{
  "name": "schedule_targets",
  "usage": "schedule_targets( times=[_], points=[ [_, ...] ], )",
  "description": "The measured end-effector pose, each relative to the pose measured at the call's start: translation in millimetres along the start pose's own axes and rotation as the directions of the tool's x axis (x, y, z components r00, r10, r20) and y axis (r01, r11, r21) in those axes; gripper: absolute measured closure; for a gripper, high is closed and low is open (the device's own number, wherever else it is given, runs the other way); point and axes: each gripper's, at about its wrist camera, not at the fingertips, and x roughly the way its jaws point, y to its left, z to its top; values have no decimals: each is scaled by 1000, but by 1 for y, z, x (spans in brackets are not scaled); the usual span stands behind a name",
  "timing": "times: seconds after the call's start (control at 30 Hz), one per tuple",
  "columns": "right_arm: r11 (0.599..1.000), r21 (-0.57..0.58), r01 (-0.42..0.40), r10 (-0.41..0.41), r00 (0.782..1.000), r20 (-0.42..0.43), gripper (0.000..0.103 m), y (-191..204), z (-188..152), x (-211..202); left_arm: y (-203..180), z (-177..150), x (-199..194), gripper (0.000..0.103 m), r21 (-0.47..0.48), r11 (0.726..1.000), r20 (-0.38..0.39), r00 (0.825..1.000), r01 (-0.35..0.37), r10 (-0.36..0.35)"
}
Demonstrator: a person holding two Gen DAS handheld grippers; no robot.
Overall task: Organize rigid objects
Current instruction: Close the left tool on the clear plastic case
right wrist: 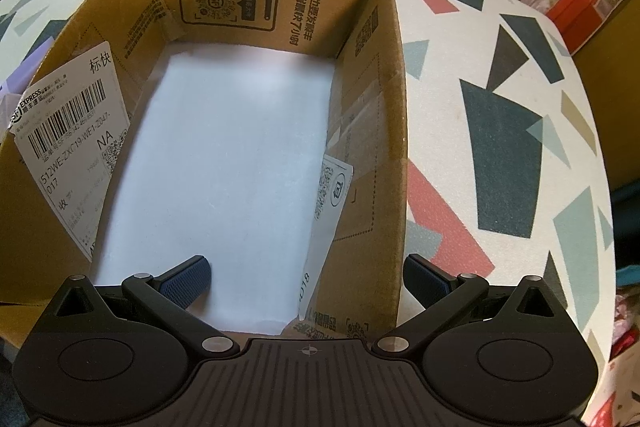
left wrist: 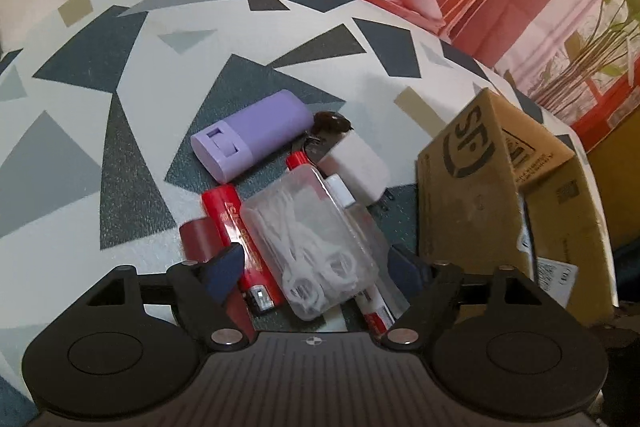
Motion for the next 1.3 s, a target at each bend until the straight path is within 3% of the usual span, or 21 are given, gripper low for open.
schedule_targets(
  times=[0.27, 0.33, 0.6, 1.3],
  points=[
    [1000, -5, 2, -3, 1000, -11, 0, 0, 1, 1, 2, 4, 8, 25, 8, 1000, 34, 999, -29, 28],
    [1000, -9, 9, -9, 1000, -17, 0, 2, 2, 1, 0, 4, 7, 31, 18, 1000, 36, 999, -25, 24],
    [1000, -22, 18, -19, 999, -30, 0, 4, 3, 0, -6, 0, 3, 39, 62, 998, 68, 998, -18, 14],
    [1000, -19, 18, -18, 999, -32, 0, 3, 3, 1, -9, -5, -2, 43, 116, 993, 111, 994, 3, -16]
  ],
)
